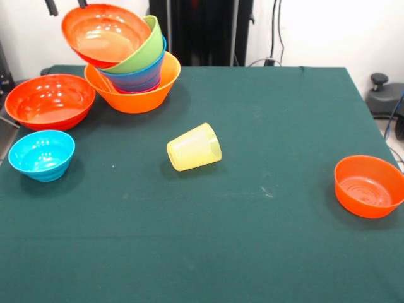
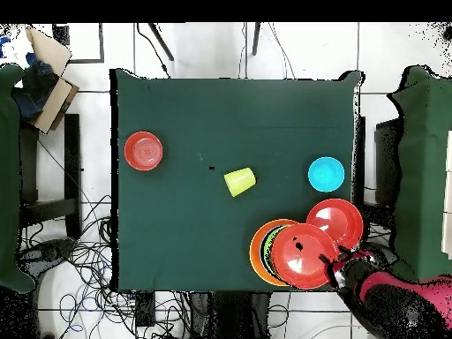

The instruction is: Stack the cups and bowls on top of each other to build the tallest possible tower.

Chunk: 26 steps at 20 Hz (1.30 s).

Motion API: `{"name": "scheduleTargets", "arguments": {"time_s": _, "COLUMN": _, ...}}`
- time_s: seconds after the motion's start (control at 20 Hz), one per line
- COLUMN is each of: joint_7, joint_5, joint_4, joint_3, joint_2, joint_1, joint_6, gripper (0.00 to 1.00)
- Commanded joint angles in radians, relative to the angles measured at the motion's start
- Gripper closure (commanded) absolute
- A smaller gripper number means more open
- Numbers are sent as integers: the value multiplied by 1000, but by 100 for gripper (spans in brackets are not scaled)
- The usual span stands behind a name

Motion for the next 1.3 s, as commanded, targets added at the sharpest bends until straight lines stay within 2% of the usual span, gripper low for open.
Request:
{"name": "scheduleTargets", "arguments": {"time_s": 0.05, "joint_7": -232, "joint_5": -84, "joint_4": 58, "joint_3": -54, "joint_2": 21, "joint_1": 91, "joint_6": -36, "gripper": 0}}
{"name": "scheduleTargets", "arguments": {"time_s": 0.2, "joint_7": -197, "joint_5": -124, "joint_4": 43, "joint_3": -98, "joint_2": 46, "joint_1": 127, "joint_6": -57, "gripper": 0}}
{"name": "scheduleTargets", "arguments": {"time_s": 0.5, "joint_7": -155, "joint_5": -138, "joint_4": 34, "joint_3": -124, "joint_2": 46, "joint_1": 165, "joint_6": -77, "gripper": 0}}
{"name": "scheduleTargets", "arguments": {"time_s": 0.95, "joint_7": -74, "joint_5": -107, "joint_4": 21, "joint_3": -147, "joint_2": 42, "joint_1": 229, "joint_6": -99, "gripper": 0}}
{"name": "scheduleTargets", "arguments": {"time_s": 1.05, "joint_7": -79, "joint_5": -84, "joint_4": 26, "joint_3": -148, "joint_2": 47, "joint_1": 221, "joint_6": -96, "gripper": 0}}
{"name": "scheduleTargets", "arguments": {"time_s": 1.15, "joint_7": -113, "joint_5": -32, "joint_4": 46, "joint_3": -117, "joint_2": 24, "joint_1": 185, "joint_6": -71, "gripper": 0}}
{"name": "scheduleTargets", "arguments": {"time_s": 1.25, "joint_7": -136, "joint_5": 45, "joint_4": 79, "joint_3": -44, "joint_2": -27, "joint_1": 134, "joint_6": -48, "gripper": 0}}
{"name": "scheduleTargets", "arguments": {"time_s": 1.3, "joint_7": -142, "joint_5": 119, "joint_4": 109, "joint_3": 48, "joint_2": -79, "joint_1": 82, "joint_6": -35, "gripper": 0}}
